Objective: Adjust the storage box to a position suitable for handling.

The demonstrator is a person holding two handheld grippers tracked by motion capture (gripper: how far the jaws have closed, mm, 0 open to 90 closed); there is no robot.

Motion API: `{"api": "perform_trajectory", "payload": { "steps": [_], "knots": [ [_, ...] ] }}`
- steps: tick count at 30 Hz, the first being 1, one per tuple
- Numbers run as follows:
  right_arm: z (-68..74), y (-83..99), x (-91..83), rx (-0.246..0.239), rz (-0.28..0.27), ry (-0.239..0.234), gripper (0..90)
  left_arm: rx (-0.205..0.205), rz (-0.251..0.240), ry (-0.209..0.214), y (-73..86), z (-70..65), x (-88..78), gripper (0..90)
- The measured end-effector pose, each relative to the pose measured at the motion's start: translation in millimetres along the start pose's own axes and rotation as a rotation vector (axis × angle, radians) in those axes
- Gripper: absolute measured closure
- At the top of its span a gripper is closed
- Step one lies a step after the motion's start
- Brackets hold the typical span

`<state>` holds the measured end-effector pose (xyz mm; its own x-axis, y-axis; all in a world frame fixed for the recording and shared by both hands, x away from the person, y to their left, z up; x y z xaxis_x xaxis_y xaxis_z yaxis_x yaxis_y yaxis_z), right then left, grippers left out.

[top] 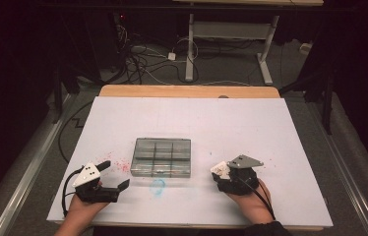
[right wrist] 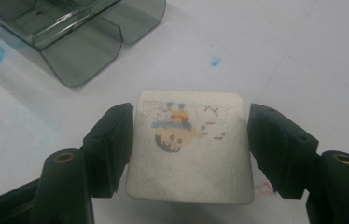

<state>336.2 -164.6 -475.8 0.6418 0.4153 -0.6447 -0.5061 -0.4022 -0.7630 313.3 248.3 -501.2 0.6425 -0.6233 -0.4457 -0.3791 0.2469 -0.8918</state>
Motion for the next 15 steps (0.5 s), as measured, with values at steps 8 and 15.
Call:
{"api": "perform_trajectory", "payload": {
  "steps": [8,15],
  "knots": [
    [1.9,23.3,-20.1,0.016,0.005,0.007,33.1,0.001,0.000,0.006,0.0,0.2,-0.2,1.4],
    [-2.5,37.5,-31.6,0.020,0.005,0.025,33.1,-0.001,-0.001,0.009,-0.1,0.7,0.0,1.5]
  ]
}}
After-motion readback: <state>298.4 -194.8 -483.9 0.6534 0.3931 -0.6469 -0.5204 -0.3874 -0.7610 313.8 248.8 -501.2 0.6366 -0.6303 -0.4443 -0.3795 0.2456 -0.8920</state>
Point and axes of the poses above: each handheld gripper's, and its own axes: x roughly forward along the jaws, y roughly out of its underside, z roughly to its left, the point moved 3 cm from there along x, roughly forward along the jaws, and after that the axes turned 1 degree about -z, right-handed, at the moved point
